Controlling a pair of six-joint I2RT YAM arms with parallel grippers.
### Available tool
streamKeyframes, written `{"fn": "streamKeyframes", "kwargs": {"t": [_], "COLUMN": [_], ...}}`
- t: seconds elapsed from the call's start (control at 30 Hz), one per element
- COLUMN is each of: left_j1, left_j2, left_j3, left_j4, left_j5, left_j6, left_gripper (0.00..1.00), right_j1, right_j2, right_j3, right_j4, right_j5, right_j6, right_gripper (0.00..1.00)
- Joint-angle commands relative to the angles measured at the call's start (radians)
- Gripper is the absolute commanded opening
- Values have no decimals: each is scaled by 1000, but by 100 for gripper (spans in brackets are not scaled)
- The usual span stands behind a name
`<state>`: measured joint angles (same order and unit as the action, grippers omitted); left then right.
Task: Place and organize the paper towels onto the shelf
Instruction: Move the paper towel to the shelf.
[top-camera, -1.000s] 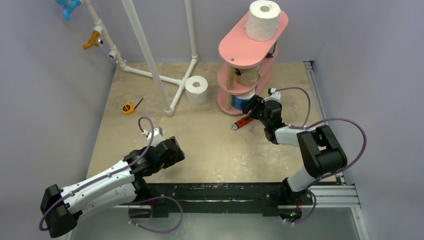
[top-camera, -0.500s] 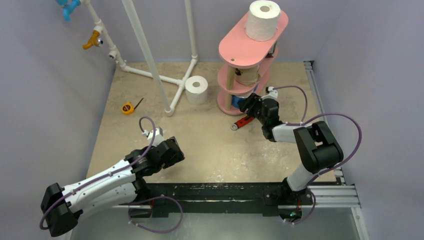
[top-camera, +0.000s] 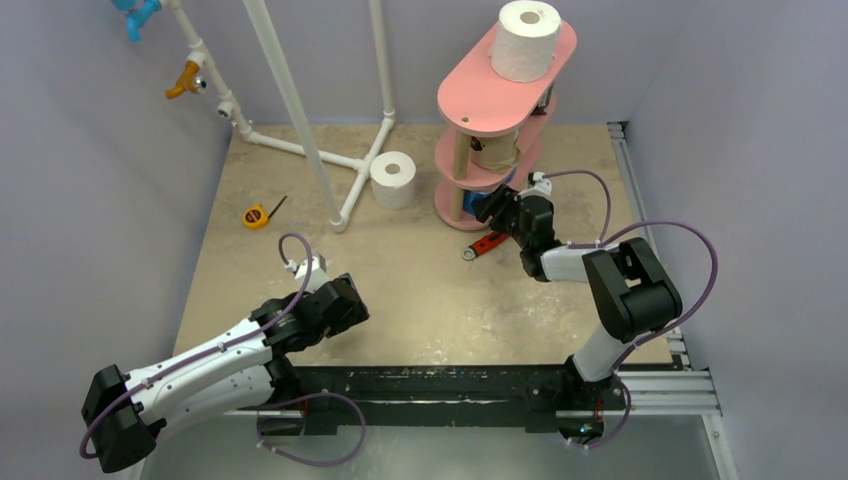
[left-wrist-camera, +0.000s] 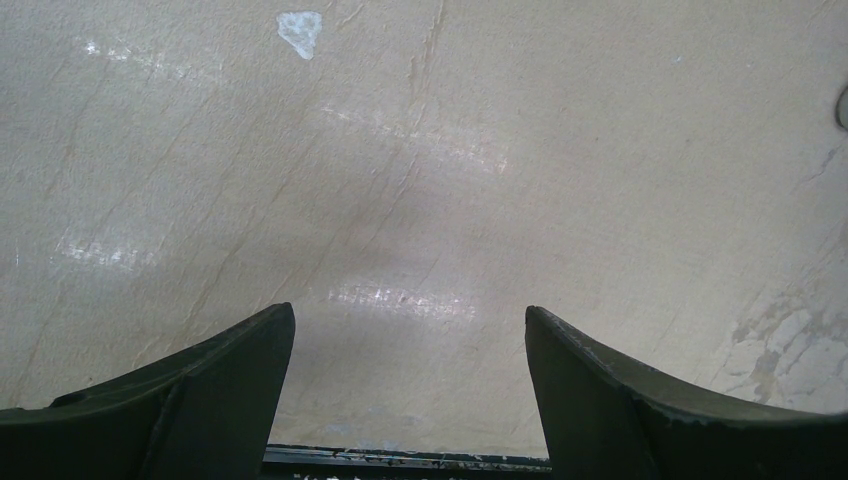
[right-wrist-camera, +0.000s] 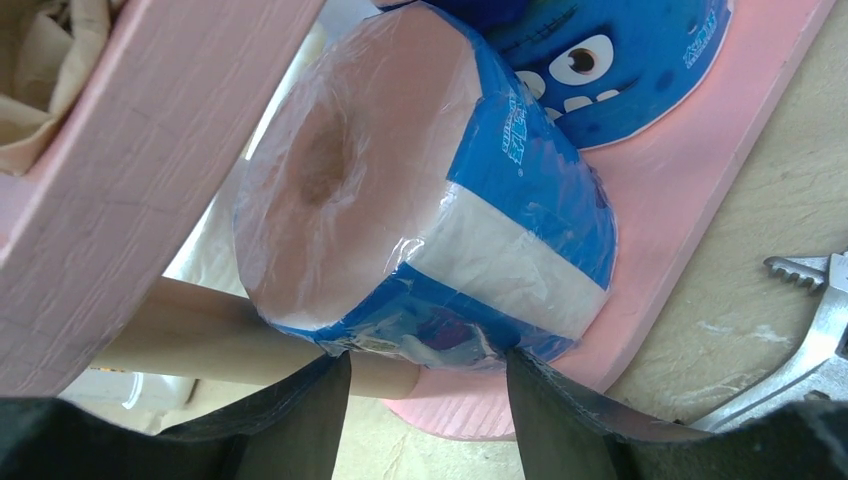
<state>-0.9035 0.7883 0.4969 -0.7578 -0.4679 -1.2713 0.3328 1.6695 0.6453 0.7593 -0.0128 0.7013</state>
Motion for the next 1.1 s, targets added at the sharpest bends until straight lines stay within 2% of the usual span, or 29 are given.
{"fn": "streamKeyframes", "kwargs": {"t": [0.0,0.67,1.07], "left_j1": [2,3,3], "left_j2": [4,-6,-18], "left_j3": [24,18,17], "left_j4": [-2,-8,-16], "left_j5": [-25,-28,-29], "left_j6": [8,6,3], "left_gripper": [85,85,85], "right_j1": [8,11,10], "right_j2": [11,-3,-95], "right_j3": [47,52,11], "right_j4": [62,22,-24], "right_j5": [16,20,46], "right_j6": [16,24,5], "right_gripper": [59,64,66]}}
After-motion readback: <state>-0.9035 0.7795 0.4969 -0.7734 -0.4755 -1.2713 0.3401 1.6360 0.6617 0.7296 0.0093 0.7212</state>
